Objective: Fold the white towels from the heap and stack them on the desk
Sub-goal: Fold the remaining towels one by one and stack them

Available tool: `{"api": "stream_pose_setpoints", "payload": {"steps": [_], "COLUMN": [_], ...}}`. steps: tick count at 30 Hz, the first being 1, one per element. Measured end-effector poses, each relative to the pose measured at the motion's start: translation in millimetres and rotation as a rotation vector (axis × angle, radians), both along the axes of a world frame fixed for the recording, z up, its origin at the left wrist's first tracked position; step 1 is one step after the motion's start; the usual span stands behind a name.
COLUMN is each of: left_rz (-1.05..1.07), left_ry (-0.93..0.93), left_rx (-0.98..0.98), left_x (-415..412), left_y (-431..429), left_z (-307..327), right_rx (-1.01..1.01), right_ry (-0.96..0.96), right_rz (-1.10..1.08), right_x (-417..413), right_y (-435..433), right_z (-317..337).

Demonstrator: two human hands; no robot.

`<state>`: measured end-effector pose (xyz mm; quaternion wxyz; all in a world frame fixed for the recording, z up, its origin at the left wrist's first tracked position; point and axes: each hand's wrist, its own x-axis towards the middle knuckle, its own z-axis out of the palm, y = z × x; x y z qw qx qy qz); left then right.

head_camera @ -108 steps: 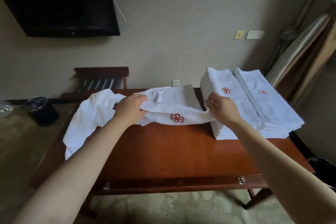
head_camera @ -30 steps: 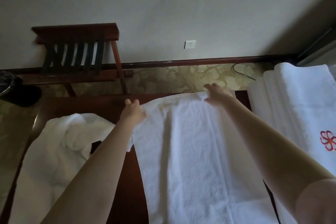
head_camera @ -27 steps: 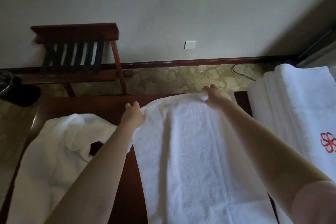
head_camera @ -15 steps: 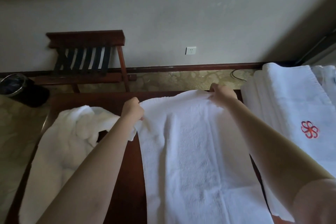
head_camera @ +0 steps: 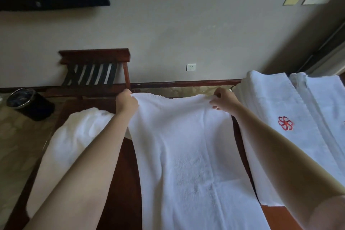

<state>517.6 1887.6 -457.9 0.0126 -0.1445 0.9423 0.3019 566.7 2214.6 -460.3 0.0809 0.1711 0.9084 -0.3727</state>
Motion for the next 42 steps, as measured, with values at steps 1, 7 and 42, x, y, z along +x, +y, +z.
{"api": "stream_pose_setpoints", "payload": {"steps": [1, 7, 42], "left_rz": [-0.018, -0.121, -0.687], "left_ry": [0.041, 0.194, -0.391], "left_rx": [-0.032, -0.228, -0.975], "left_x": [-5, -34, 85], "left_y": [2, 30, 6], "left_z": [7, 54, -100], "right_rx": [0.021, 0.119, 0.604], "right_ry": [0.036, 0.232, -0.310], "right_rz": [-0.013, -0.139, 0.276], "right_x": [1, -6, 125], "right_y": [0, 13, -6], "right_z": [4, 36, -104]}}
